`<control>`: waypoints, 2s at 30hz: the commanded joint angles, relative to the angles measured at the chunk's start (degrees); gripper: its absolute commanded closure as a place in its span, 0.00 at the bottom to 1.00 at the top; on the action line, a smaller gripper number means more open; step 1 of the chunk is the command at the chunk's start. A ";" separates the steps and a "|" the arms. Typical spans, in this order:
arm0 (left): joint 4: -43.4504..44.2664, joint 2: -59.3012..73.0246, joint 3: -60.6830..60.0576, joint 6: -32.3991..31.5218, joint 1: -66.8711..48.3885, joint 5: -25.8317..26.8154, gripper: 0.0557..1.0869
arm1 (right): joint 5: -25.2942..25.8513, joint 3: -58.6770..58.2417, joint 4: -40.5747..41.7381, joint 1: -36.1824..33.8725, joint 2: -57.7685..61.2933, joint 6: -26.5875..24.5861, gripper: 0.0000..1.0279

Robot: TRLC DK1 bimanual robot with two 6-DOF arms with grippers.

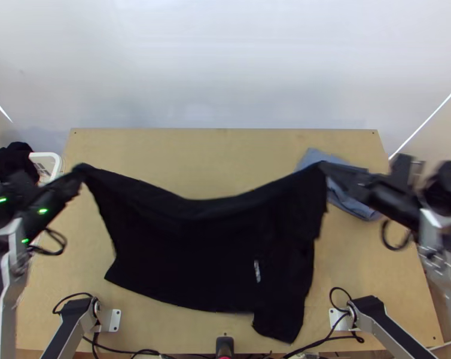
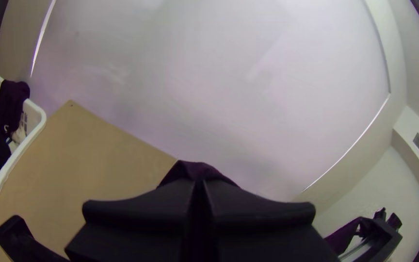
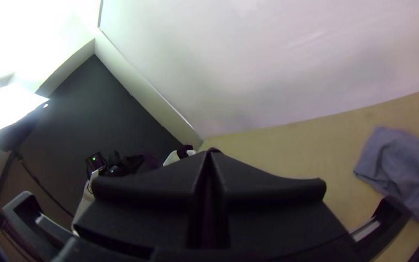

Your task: Fold the t-shirt

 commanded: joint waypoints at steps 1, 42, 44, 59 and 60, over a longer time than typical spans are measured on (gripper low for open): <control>13.31 8.11 -15.88 6.80 2.18 -0.30 0.96 | 1.05 -16.11 15.55 0.23 5.38 0.92 0.97; 6.54 74.12 31.32 7.94 -1.77 -17.08 0.96 | 26.62 14.65 16.16 -4.17 60.14 -10.15 0.97; 6.54 74.12 32.02 7.85 -2.13 -17.08 0.96 | 26.71 15.00 16.16 -3.73 60.58 -10.15 0.97; -0.57 81.15 43.98 5.92 -2.65 -17.26 0.96 | 31.81 18.87 16.16 0.67 64.36 -11.56 0.97; -1.01 81.50 44.24 6.01 -2.65 -17.26 0.96 | 32.16 19.05 16.07 0.93 64.44 -11.56 0.97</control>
